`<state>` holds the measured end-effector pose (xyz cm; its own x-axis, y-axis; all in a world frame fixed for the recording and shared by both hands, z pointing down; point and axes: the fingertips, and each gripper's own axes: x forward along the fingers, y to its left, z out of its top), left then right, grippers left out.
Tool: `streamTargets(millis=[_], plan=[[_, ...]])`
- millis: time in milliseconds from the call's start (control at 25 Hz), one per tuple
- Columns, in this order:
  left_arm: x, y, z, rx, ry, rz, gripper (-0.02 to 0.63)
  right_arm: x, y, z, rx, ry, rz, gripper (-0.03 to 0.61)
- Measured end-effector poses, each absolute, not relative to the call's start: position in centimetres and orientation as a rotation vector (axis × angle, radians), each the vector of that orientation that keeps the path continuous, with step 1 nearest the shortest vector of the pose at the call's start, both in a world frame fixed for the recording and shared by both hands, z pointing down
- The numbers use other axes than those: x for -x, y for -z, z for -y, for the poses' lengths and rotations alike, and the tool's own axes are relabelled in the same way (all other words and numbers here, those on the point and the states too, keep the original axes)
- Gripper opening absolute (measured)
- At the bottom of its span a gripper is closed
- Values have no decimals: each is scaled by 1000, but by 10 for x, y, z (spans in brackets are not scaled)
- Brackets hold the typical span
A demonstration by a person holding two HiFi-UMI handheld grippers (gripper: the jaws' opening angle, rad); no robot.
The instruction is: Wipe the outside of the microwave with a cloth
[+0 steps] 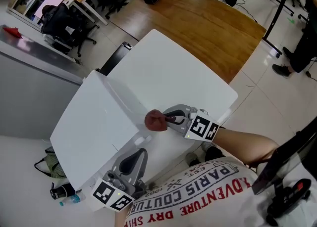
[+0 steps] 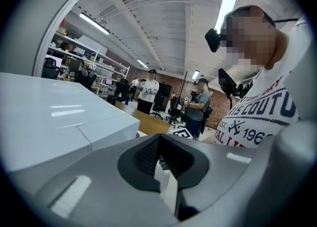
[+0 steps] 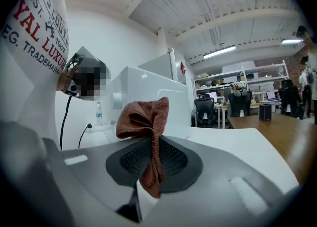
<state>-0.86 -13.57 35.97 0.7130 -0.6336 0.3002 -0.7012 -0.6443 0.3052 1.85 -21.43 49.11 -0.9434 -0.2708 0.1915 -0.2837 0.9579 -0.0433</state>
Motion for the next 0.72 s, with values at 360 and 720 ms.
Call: streamTargets(millis=[360,720], plan=[[65,-350,127,-2444,-178,1226,2,26,-509,247,-446,-128,2904,34],[94,-346,104,-2354,-170,1391,2,57,-506,303,-453,-66,2895,21]])
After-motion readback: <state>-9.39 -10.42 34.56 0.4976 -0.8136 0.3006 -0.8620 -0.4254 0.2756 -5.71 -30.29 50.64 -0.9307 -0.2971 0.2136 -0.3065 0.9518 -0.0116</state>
